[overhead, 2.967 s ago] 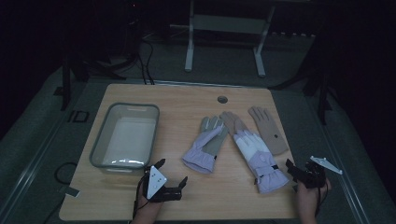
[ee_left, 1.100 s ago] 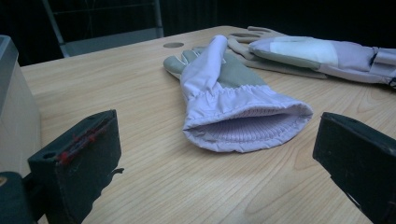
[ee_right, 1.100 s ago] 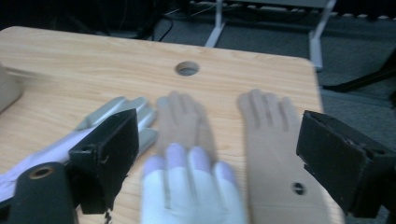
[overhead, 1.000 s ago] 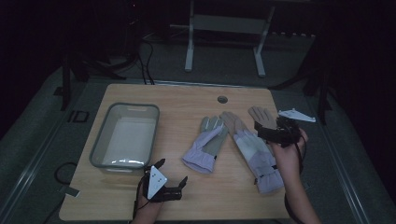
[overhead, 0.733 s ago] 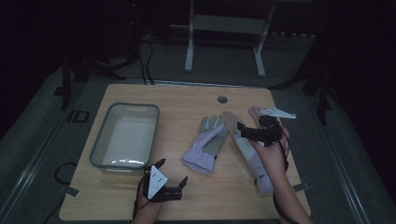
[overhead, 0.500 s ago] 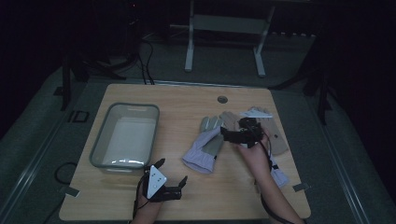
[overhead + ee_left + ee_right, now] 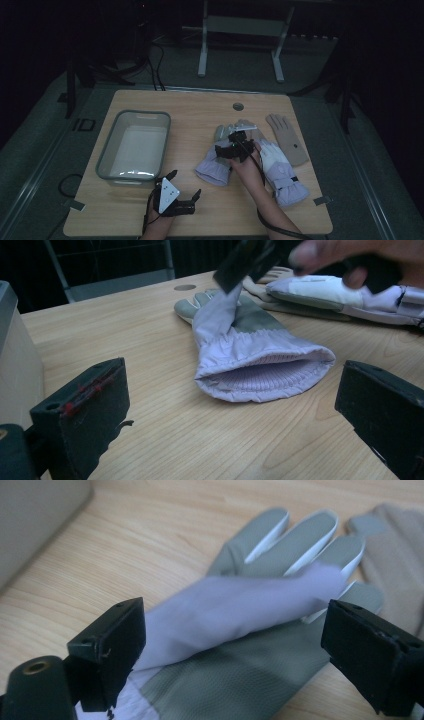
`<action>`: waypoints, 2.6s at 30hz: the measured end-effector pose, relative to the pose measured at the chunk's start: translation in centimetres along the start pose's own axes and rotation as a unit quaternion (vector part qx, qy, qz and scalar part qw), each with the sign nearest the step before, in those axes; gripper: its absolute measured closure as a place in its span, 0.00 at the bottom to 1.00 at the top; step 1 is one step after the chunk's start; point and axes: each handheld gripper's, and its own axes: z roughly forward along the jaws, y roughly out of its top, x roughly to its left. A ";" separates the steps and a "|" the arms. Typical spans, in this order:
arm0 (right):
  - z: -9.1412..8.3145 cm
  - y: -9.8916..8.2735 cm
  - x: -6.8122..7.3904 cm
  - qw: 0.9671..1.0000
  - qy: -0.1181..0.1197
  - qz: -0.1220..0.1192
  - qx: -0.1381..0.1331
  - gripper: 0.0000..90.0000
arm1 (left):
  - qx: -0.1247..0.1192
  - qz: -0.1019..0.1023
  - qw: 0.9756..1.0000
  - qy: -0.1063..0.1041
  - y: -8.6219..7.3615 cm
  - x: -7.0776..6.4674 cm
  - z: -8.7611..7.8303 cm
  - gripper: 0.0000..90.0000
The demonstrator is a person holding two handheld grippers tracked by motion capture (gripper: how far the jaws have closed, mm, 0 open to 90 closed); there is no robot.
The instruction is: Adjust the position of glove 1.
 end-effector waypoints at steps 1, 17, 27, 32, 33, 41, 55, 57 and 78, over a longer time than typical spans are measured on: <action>0.6 -0.2 0.1 1.000 -0.003 0.001 0.009 0.13 | 0.000 0.000 1.000 -0.001 0.0 0.0 0.0 0.01; 2.9 -1.5 -0.5 0.995 0.069 -0.036 0.066 0.66 | 0.002 0.003 1.000 0.001 0.0 -0.1 0.0 0.01; 1.7 -0.1 -0.5 0.991 0.093 -0.080 0.054 0.94 | 0.002 0.001 1.000 0.000 0.0 0.0 0.0 0.01; 0.9 2.0 -0.3 0.989 0.088 -0.112 0.047 0.94 | 0.002 0.002 1.000 0.000 0.0 0.0 0.0 0.01; 0.8 2.4 -0.2 0.988 0.086 -0.121 0.048 0.94 | 0.002 0.003 1.000 0.001 0.0 0.0 0.0 0.01; 1.1 4.5 0.6 0.980 0.097 -0.167 0.040 0.94 | 0.001 0.003 1.000 -0.001 0.0 0.0 0.1 0.01; 5.8 3.6 0.5 0.974 0.128 -0.161 0.092 0.87 | 0.001 -0.004 1.000 -0.007 0.0 0.1 0.1 0.01; 6.1 3.4 0.4 0.974 0.130 -0.159 0.091 0.85 | 0.002 -0.002 1.000 -0.008 0.0 0.0 0.1 0.01; -0.7 3.5 -2.8 0.986 0.126 -0.107 0.023 0.30 | 0.000 -0.004 1.000 -0.008 0.0 0.0 0.1 0.01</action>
